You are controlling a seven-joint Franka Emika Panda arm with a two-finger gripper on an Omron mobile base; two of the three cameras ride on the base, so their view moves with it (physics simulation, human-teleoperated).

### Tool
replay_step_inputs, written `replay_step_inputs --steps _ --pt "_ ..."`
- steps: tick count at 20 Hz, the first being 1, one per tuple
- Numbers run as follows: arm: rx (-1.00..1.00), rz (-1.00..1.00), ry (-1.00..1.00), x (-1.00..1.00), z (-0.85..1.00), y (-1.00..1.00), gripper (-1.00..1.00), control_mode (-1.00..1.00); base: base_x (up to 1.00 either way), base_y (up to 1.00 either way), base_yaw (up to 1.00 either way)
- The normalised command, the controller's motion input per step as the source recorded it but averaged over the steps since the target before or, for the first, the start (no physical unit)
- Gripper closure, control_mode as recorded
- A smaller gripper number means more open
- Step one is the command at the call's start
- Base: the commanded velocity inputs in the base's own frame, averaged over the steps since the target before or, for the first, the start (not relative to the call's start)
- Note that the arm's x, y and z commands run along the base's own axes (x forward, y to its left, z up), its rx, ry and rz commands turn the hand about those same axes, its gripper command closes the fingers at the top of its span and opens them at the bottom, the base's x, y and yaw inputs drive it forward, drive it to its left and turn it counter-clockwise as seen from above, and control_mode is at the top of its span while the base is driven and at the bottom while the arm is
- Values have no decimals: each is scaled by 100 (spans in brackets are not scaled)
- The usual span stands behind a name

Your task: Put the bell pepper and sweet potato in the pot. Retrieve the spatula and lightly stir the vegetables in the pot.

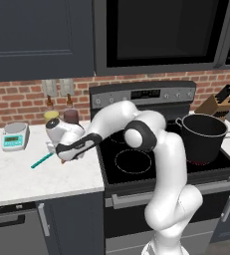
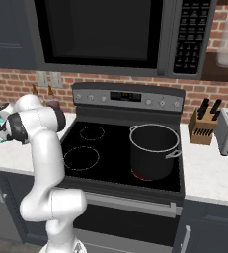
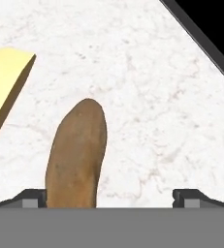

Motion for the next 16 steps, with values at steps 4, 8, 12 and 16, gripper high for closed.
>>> replay_step_inputs --steps 4,8,12,16 --pt "2 -3 0 0 -36 -33 -100 -100 0 0 0" --pt "10 0 0 4 -40 -3 -100 -100 0 0 0" --pt "16 0 0 22 -51 0 -100 -100 0 0 0" --pt "18 0 2 47 -62 0 -100 -100 0 0 0"
